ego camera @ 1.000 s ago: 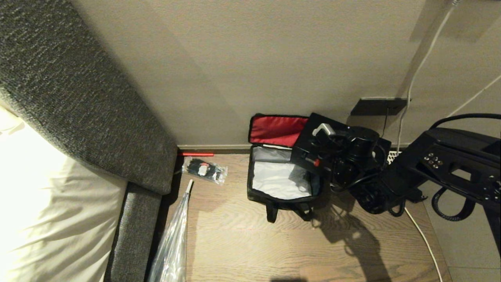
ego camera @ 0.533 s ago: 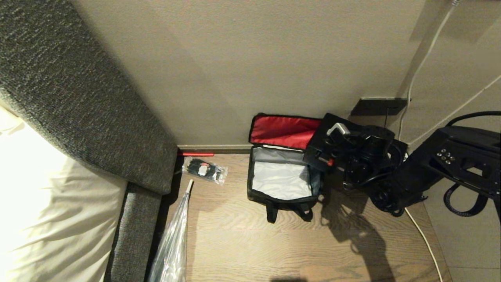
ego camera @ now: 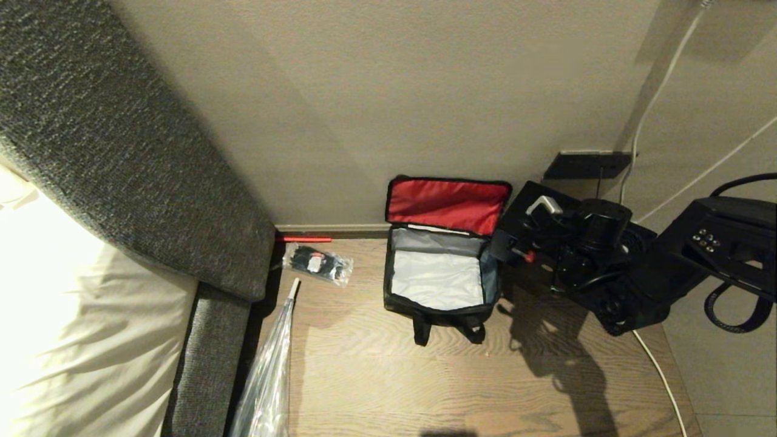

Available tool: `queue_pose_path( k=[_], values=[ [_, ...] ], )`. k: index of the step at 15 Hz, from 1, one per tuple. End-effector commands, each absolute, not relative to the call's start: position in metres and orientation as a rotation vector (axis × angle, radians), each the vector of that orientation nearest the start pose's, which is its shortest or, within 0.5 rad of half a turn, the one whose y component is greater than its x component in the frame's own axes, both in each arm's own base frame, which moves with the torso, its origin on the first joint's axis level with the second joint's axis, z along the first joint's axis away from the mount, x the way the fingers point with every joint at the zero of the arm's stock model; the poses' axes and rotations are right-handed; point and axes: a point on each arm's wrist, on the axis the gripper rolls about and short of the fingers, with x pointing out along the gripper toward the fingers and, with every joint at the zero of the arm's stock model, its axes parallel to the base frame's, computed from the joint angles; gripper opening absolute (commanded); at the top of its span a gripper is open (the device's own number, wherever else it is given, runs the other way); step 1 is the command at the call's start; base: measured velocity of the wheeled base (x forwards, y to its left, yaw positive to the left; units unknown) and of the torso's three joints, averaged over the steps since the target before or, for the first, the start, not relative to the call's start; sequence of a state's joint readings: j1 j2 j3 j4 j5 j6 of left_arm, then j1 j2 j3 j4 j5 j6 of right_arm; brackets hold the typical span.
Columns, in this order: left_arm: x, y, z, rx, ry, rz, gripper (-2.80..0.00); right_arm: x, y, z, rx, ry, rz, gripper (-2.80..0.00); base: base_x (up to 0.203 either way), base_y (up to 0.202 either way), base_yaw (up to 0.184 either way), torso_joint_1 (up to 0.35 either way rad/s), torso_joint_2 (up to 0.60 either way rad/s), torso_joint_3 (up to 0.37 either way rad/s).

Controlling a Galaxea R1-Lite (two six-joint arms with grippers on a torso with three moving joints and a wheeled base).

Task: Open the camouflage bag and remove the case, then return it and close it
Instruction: Release the handle

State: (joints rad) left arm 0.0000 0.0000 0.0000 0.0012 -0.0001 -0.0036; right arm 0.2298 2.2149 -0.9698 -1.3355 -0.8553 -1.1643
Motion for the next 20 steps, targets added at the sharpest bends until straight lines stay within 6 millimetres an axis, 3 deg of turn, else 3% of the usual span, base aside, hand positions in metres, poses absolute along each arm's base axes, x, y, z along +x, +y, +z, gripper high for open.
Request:
queue_pose_path(
  k=[1,8,12,20],
  values=[
    [-0.023,0.0,0.075,-0.005,0.0,0.0,-2.8,0.39,0.071,0.112,-1.078,0.295,-0.607,-2.8,0.0,0.0,0.0,0.0,0.0,0.0],
    [-0.023,0.0,0.075,-0.003,0.001,0.0,-2.8,0.37,0.046,0.108,-1.091,0.357,-0.625,-2.8,0.0,0.0,0.0,0.0,0.0,0.0],
    [-0.023,0.0,0.075,-0.004,0.0,0.0,-2.8,0.369,0.034,0.099,-1.078,0.39,-0.641,-2.8,0.0,0.0,0.0,0.0,0.0,0.0],
    [-0.023,0.0,0.075,-0.005,0.001,0.0,-2.8,0.389,0.02,0.045,-1.08,0.494,-0.626,-2.8,0.0,0.0,0.0,0.0,0.0,0.0]
  ],
)
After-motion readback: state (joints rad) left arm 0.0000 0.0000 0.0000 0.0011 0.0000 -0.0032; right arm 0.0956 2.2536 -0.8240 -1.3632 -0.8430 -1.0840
